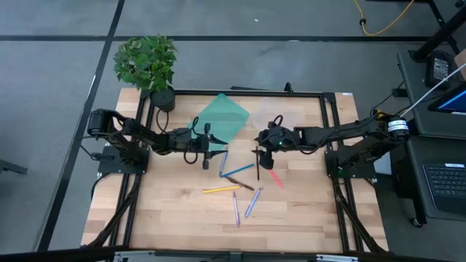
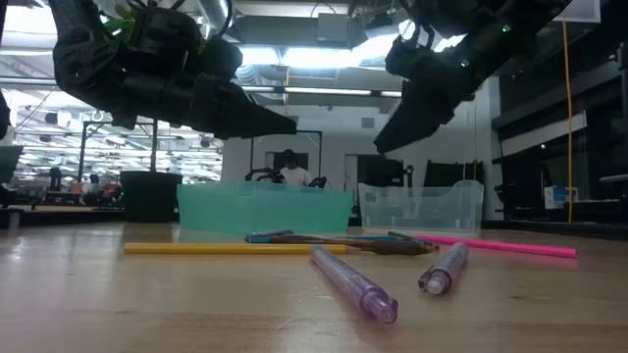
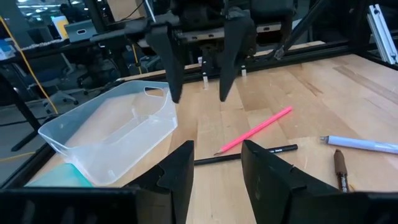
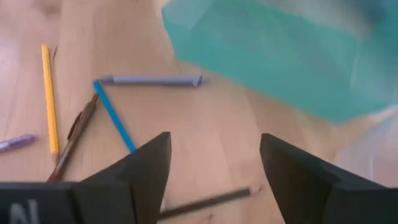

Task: Sort pens & pencils
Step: Put the pink pencil into the blue bin

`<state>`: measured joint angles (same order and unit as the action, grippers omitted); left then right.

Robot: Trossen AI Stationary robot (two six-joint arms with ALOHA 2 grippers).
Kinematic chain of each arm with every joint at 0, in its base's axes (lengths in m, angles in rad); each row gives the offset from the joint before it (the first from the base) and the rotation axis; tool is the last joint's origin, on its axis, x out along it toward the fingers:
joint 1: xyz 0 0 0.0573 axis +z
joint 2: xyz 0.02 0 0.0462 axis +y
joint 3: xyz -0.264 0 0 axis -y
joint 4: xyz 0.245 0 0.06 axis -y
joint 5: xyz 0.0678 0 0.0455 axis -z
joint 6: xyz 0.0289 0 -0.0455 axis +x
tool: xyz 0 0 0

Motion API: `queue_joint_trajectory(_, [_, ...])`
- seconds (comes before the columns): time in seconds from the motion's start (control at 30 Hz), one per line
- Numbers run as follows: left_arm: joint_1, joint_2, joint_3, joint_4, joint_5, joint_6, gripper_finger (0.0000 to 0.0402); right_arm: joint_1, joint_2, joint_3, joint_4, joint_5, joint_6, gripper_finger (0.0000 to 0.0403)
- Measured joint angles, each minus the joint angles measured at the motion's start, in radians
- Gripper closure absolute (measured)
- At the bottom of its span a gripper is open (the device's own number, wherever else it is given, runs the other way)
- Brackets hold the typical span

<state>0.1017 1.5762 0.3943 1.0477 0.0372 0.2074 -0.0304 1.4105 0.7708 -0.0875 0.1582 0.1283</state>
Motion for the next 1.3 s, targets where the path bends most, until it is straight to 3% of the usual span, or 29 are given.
queue_joint_trajectory(0.43, [0.000,-0.001,0.000,-0.019,0.000,0.006,0.0273,0.049,0.000,0.147,-0.377,0.006,0.259,0.0185])
queue_joint_trajectory(0.77, [0.000,-0.001,0.000,-0.019,0.001,0.007,0.0273,0.080,0.000,0.149,-0.466,-0.002,0.493,0.0189])
queue_joint_trajectory(1.3, [0.001,-0.001,0.000,-0.015,0.001,0.014,0.0273,0.082,0.131,0.149,-0.555,-0.106,0.546,0.0190])
